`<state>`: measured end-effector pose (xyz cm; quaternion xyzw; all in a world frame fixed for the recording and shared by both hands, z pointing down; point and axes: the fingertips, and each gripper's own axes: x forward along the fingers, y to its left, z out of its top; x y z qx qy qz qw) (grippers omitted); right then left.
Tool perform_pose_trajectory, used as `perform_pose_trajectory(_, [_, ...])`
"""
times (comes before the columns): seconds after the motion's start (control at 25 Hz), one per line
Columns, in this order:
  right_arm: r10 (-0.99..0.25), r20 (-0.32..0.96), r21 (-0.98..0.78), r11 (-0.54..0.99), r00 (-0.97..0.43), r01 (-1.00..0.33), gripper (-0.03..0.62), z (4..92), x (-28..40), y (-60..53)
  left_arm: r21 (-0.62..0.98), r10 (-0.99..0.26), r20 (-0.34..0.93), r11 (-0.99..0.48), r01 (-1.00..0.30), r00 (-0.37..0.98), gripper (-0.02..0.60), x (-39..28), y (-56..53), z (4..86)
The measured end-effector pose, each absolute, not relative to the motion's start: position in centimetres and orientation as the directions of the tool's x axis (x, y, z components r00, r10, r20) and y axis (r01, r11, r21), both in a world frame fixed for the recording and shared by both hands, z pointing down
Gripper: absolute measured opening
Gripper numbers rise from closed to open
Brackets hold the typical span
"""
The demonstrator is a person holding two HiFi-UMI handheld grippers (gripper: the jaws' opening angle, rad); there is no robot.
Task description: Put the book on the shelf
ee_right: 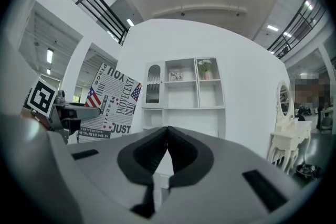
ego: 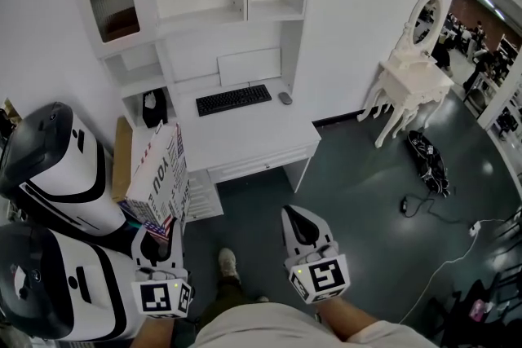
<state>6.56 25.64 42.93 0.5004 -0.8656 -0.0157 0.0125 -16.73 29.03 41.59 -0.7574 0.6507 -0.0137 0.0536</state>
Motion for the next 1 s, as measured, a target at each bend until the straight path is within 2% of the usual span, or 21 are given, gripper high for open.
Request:
perform_pose_trajectory(0.48, [-0.881, 0.027, 0.071, 0.472, -0.471, -0.879, 0.004, 42.7, 4.6, 17.9, -0.074, -0.98, -0.062, -0.182, -0.981, 0.186, 0.152, -18.6, 20.5, 41.8])
perform_pose_trajectory(1.0, [-0.894, 0.038, 0.092, 0.448, -0.446, -0.889, 0.005, 42.1, -1.1, 6.8, -0.062, -0.967, -0.051, -0.245, -0.967, 0.249, 0.152, -22.9, 9.1, 42.2])
